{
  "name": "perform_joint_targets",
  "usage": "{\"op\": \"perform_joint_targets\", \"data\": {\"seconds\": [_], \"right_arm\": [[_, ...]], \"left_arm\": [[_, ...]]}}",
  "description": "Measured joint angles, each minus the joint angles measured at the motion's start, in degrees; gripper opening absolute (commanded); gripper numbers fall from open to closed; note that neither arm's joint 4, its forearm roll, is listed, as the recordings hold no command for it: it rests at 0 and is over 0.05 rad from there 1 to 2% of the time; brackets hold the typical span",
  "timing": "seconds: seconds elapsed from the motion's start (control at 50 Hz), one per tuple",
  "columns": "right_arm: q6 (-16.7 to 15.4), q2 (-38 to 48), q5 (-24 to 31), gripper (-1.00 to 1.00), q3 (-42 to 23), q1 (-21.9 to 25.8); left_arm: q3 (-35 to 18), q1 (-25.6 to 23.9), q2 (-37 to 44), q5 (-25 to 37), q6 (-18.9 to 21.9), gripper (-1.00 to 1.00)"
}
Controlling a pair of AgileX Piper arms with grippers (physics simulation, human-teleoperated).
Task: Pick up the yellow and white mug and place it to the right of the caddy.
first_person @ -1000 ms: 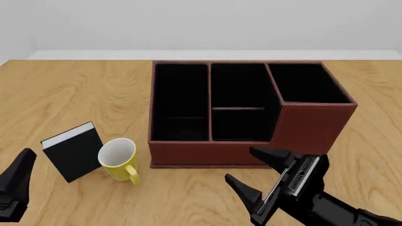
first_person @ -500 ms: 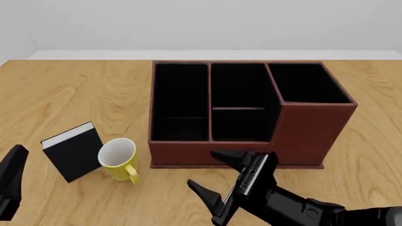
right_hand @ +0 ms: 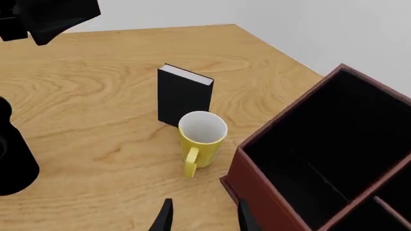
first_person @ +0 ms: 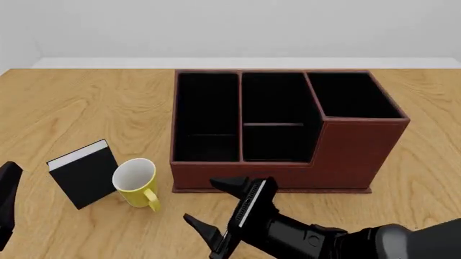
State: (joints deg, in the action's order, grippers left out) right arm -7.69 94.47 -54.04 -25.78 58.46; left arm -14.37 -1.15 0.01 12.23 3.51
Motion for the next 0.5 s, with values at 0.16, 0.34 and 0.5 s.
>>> {"op": "perform_joint_targets", "data": {"seconds": [0.16, 0.34, 0.5], "right_arm": [[0.39, 3.47, -0.31, 1.00, -2.59, 0.77], [0.85, 6.88, -0.29, 1.00, -5.50, 1.47], [1.30, 9.76, -0.46, 1.00, -7.77, 1.69]], "left_arm": [[-0.57, 0.48, 0.00, 0.43, 0.09, 1.00], [-1.14, 0.90, -0.01, 0.88, 0.09, 1.00], [-1.43, 1.21, -0.01, 1.17, 0.22, 1.00]]}}
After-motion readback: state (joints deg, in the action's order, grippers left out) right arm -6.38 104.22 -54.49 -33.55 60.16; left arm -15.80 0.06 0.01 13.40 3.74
